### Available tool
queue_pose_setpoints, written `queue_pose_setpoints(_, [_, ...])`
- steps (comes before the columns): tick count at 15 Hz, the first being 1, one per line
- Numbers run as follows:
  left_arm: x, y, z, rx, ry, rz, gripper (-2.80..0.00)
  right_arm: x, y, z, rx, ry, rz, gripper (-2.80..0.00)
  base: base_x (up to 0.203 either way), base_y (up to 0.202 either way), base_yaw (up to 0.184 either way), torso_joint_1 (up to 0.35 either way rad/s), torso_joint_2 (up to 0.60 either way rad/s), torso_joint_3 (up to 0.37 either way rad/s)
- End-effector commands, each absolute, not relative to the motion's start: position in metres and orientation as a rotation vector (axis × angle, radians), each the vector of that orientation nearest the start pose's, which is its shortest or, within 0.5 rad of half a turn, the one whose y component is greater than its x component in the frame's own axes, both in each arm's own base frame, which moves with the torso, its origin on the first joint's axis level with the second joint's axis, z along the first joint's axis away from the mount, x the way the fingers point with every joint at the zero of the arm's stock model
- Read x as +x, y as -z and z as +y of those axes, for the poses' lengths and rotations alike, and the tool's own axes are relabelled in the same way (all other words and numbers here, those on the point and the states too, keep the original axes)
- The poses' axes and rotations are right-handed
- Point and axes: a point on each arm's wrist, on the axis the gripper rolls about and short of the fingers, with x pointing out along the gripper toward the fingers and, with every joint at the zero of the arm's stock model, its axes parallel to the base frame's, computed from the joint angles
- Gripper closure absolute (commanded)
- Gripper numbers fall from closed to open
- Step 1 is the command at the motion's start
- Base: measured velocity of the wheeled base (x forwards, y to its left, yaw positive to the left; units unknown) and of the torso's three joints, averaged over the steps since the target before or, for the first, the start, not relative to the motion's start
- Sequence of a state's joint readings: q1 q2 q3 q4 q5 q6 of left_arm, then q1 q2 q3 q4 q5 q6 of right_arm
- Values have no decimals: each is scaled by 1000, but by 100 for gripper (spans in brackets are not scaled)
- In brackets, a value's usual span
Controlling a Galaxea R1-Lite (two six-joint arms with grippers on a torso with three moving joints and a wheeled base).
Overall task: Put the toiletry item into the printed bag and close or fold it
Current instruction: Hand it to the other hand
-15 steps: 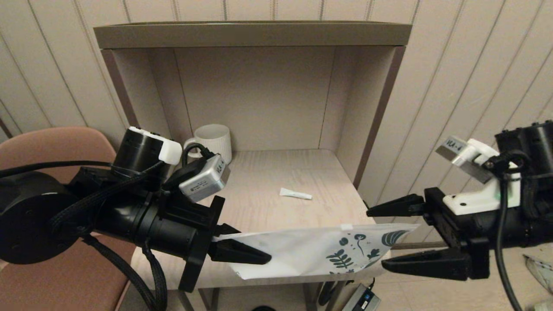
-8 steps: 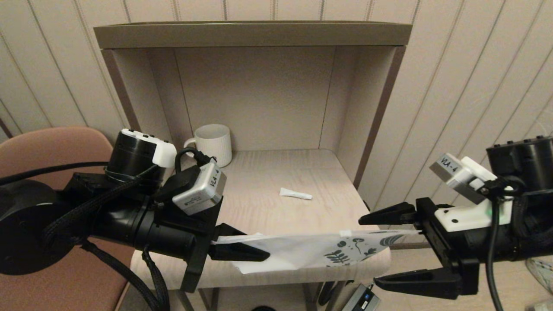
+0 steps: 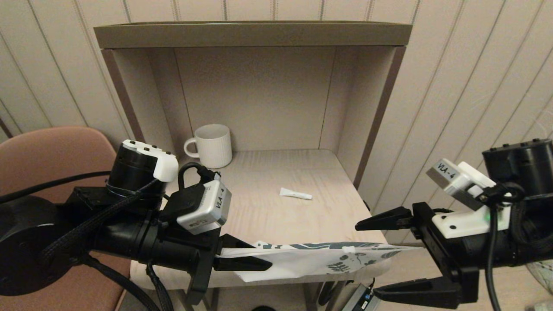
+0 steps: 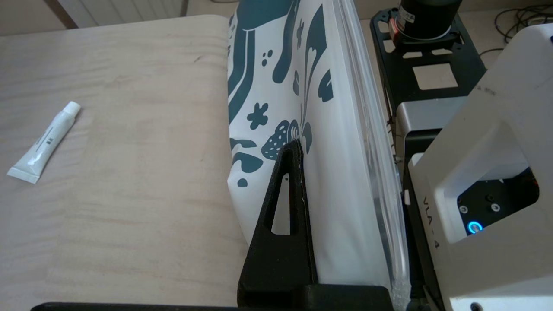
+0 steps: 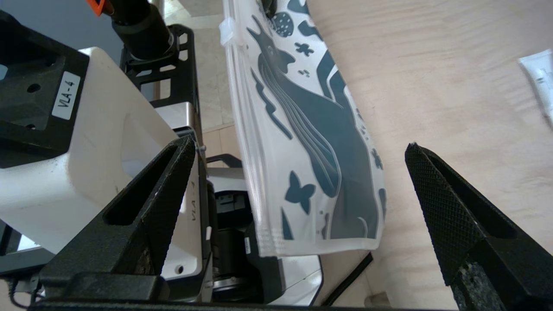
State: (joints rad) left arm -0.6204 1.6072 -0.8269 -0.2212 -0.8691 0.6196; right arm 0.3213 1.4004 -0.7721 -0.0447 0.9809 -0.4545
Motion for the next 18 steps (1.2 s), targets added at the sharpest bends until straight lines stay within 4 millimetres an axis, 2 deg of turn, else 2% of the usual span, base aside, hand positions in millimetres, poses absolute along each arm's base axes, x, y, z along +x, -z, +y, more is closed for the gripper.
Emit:
queue_pose_setpoints(1, [207,-182,-170,411,1583,128,0,195,-202,86,-176,-1371,292,-280,0,0,0,0,0,0])
queue_pose_setpoints(18, [215,-185,-176,370,1589,189,0,200,-203,85,-181,-1351,294,-280,0,0,0,0,0,0])
